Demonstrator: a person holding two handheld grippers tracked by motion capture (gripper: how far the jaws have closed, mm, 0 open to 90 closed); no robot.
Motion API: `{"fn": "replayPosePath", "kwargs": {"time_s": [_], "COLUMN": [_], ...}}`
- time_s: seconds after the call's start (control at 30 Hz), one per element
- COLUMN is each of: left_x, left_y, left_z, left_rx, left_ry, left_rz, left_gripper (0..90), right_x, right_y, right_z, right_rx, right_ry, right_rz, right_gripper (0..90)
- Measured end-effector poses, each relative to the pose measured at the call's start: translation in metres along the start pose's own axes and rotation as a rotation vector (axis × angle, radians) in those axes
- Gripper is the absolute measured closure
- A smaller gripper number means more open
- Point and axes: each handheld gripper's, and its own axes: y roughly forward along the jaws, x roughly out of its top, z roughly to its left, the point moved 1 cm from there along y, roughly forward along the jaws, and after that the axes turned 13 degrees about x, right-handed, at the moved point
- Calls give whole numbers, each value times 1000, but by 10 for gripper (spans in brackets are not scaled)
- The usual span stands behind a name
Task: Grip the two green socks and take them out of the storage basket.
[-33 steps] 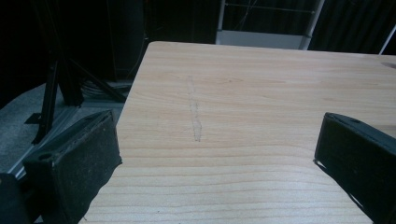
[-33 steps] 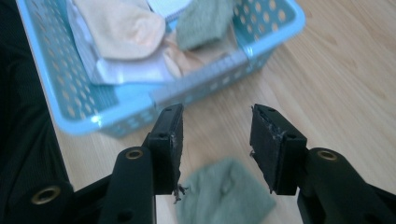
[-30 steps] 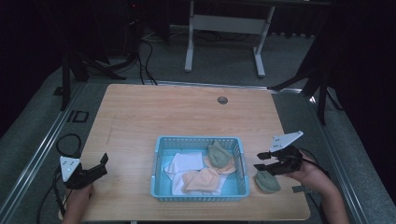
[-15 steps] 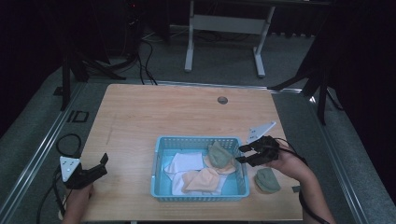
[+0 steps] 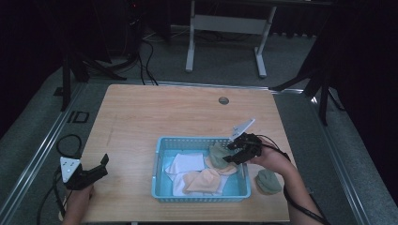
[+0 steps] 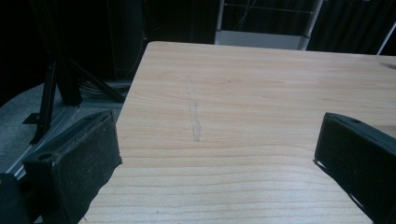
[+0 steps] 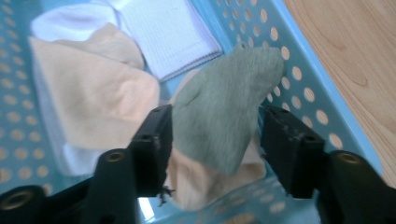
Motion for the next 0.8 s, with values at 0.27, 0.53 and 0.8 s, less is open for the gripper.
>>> {"fn": "replayPosePath", "kwargs": {"time_s": [0.27,0.53,0.8], "left_x": [0,0,0], "left_y": [0,0,0], "left_z": [0,0,0], "left_rx": [-4,-5,-3], "left_ry": [0,-1,-1], "left_rz": [-1,-1,-1], "left_gripper": [5,5,5], "right_x": [13,14,22], "right_y": [28,45,35], "right_z": [-13,-8,2], "right_rx": [-13,30,54], "right_ry": [65,49,16], "right_rz": [84,143,96], "right_gripper": [353,575,829]}}
